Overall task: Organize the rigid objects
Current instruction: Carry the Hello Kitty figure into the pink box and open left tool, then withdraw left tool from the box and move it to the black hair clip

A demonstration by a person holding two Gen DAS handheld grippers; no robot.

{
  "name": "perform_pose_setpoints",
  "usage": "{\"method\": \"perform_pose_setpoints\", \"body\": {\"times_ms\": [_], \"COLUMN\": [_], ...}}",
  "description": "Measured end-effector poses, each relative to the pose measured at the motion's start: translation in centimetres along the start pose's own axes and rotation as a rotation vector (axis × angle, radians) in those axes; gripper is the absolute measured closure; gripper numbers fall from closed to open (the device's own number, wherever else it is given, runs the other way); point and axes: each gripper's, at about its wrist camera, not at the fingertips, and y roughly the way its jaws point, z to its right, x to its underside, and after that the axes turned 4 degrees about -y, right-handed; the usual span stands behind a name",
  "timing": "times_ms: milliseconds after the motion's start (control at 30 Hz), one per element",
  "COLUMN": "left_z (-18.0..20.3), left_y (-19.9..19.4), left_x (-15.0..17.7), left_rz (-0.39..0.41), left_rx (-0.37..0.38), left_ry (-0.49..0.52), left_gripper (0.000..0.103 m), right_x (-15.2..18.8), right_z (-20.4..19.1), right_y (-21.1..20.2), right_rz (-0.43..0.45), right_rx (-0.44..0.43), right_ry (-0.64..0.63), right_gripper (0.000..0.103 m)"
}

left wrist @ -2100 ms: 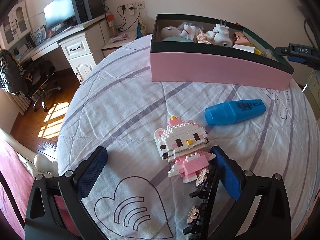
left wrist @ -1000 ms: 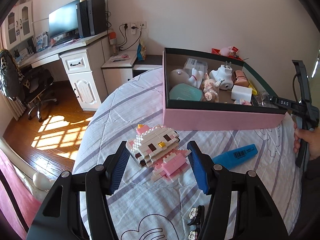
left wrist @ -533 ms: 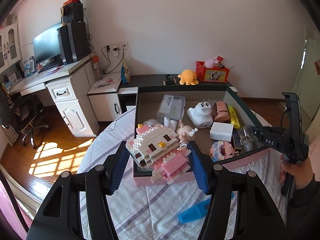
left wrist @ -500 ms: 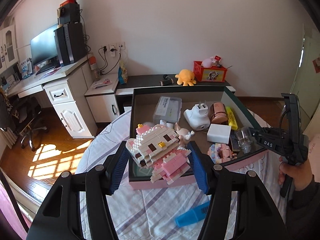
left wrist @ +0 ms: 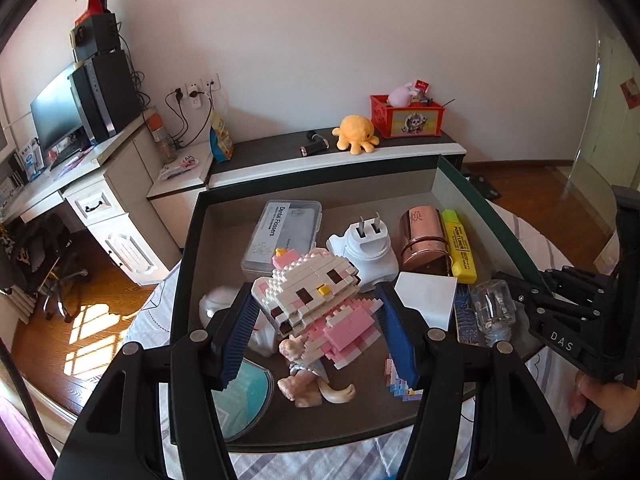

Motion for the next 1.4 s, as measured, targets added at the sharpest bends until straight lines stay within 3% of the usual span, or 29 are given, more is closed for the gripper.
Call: {"method": "perform_pose_setpoints", "body": {"times_ms": [100, 267, 467, 700, 833, 1000, 1233, 1400], "left_z": [0.1, -0.5, -2.0, -3.5, -3.7, -4.1, -4.8, -4.1], "left_y": [0.1, -0.4, -2.1, -5.3, -6.4, -8.4, -9.6, -9.4], "left_x": [0.2, 0.3, 1.2, 3.1, 4.5, 7.8, 13.8, 17.2], "left_rz": [0.015, 0.042, 0.07, 0.122, 0.134, 0.137, 0.067, 0.003], "left_rx": [-0.026, -0.047, -0.104, -0.181, -0.263, -0.322, -0.372, -0.349], "left_ry": [-0.002, -0.008, -0.052, -0.11, -0.112, -0.164, -0.235, -0.255], "left_gripper": [0.04, 0.015, 0.001, 0.0, 0.0, 0.0, 0.0, 0.0], "right_x": [0.1, 0.1, 0.1, 0.3, 0.3, 0.3, 0.3, 0.4], "right_z": [0.1, 0.1, 0.1, 0.1, 0.2, 0.0, 0.0, -0.1], "right_y": [0.0, 0.0, 0.0, 0.1, 0.1, 0.1, 0.0, 0.0], "right_rz": [0.001, 0.002, 0.003, 0.004, 0.004, 0.005, 0.005, 0.006], "right_rx": [-0.005, -0.006, -0.007, -0.014, -0.014, -0.021, -0.022, -0.027], "right_ry": [0.003, 0.004, 0.004, 0.007, 0.007, 0.012, 0.012, 0.014], "right_gripper": [0.082, 0.082, 0.082, 0.081, 0.081, 0.081, 0.081, 0.08]}}
